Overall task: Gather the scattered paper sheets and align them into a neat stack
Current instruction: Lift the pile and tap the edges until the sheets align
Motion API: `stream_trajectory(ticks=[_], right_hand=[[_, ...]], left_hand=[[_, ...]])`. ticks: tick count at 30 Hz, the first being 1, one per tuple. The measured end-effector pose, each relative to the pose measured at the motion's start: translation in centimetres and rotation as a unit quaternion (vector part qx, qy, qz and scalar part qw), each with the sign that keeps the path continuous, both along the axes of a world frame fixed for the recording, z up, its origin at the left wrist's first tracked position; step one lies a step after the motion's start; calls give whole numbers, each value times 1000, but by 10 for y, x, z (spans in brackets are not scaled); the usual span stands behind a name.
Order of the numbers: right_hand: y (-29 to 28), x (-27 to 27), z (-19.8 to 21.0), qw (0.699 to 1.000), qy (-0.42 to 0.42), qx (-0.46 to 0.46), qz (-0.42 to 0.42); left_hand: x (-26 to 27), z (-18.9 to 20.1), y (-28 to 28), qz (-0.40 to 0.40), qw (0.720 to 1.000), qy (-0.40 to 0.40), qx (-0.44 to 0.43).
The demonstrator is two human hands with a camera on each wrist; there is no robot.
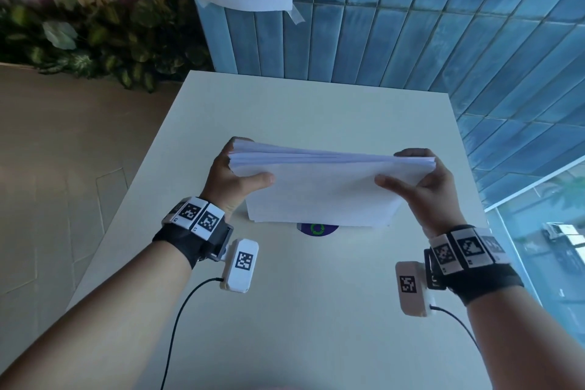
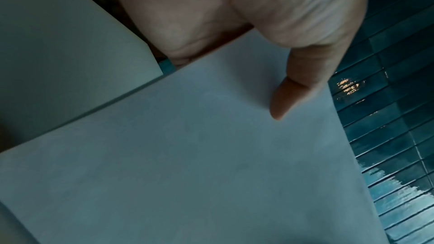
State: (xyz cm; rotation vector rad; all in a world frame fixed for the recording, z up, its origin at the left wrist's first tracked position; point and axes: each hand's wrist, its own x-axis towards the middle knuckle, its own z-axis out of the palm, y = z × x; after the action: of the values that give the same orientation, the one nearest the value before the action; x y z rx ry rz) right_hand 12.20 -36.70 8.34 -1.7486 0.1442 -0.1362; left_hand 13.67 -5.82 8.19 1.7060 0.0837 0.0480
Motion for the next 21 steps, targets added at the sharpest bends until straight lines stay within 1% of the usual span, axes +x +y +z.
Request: stream_trajectory(ticks=[2,6,7,12,14,17,21], right_hand=[[-1,-4,-8,1000,22,-4,-14],[0,-8,-10,1000,21,-2,-15],[1,-8,-10,1000,19,1,-12],[1,-11,-11,999,20,-18,-20],[3,-14,-12,999,12,-16,-28],[5,-16,-12,999,-7,-9,-40],[4,-18,-11,999,-9,0,-41]], left_hand=[[-2,-2,1,16,1000,-4,11],[-6,-7,-4,0,997,-50,55],[-7,-7,-6,7,997,-53,53],[-12,-13,-17,74,996,-40,-21],[-14,-15,-18,83,995,-41,-37],[-16,-14,-22,66,997,-44,-22],[-19,-15,-20,56,998,-43,4]])
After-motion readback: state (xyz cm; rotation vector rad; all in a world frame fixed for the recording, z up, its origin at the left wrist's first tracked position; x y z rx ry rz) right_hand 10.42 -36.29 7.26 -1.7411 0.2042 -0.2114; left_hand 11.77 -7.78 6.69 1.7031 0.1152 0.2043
